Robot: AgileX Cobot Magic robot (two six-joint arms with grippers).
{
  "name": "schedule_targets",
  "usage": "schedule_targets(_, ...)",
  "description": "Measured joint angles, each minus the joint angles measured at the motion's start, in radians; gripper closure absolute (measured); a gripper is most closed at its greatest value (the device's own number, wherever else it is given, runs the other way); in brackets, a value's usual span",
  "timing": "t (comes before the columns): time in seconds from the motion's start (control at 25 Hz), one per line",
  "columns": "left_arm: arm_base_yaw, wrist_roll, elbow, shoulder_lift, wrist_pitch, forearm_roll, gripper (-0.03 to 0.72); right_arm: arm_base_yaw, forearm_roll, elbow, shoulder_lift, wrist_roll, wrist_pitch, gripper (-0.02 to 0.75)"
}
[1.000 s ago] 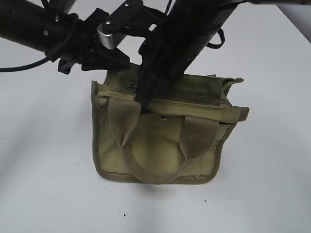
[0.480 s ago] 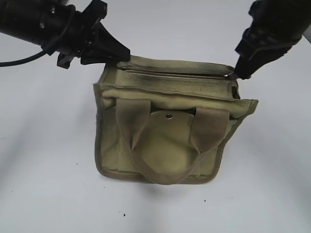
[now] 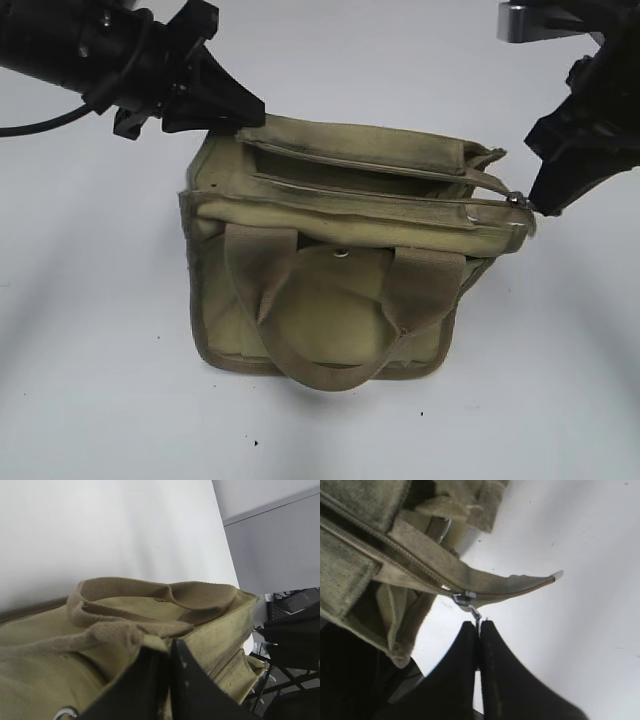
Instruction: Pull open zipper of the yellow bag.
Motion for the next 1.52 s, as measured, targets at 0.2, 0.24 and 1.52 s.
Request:
schedule_targets(0.2,0.0,0.0,0.0,-0.035,-0.001,0.064,0.439,0.0,0.053,0.005,-0.083,0.067,0.001,0.535)
schedule_targets(0.24,0.001,0.0,0.0,-0.06,-0.002,0.091,0.377,0.0,0.047,0.006,-0.111,0.098,0.001,0.458)
schedule_targets(1.52,0.001,-0.452,0.667,-1.614,0.273,1.054,0.198,0.0,-0.083,0.775,-1.209,0.246,-0.068,0.162)
